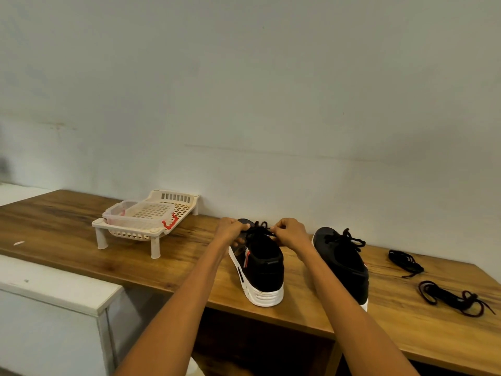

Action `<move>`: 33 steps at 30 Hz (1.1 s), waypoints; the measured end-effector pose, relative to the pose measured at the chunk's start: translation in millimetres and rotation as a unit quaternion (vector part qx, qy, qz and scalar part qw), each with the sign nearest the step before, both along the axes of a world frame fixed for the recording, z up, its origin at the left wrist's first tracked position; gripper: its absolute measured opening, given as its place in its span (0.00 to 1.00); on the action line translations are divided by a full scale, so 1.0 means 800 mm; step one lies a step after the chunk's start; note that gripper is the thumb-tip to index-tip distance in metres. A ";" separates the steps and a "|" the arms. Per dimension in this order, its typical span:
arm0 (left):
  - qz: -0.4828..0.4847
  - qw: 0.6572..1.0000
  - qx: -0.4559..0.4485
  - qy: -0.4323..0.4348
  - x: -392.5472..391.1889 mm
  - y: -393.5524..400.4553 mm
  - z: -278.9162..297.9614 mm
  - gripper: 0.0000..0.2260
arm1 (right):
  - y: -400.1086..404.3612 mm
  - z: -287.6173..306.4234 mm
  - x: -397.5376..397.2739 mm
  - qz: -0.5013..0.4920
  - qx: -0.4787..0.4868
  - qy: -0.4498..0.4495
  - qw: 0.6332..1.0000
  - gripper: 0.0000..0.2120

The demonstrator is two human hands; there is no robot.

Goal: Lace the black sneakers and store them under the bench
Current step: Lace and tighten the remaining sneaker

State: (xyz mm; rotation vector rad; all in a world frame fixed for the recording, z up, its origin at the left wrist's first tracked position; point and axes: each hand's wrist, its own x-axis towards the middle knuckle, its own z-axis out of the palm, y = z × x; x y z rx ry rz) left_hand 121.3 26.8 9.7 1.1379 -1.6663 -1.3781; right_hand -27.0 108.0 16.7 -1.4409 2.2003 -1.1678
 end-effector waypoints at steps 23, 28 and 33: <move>-0.019 0.993 -0.110 -0.048 0.000 -0.013 -0.010 0.04 | -0.002 0.005 0.001 0.054 0.043 -0.047 0.996 0.12; 0.003 0.990 -0.112 -0.089 -0.004 -0.018 -0.011 0.07 | 0.001 0.005 0.004 0.038 0.061 -0.028 0.997 0.15; 0.006 0.989 -0.116 -0.093 -0.003 -0.017 -0.013 0.05 | 0.002 0.006 0.003 0.039 0.071 -0.023 0.996 0.13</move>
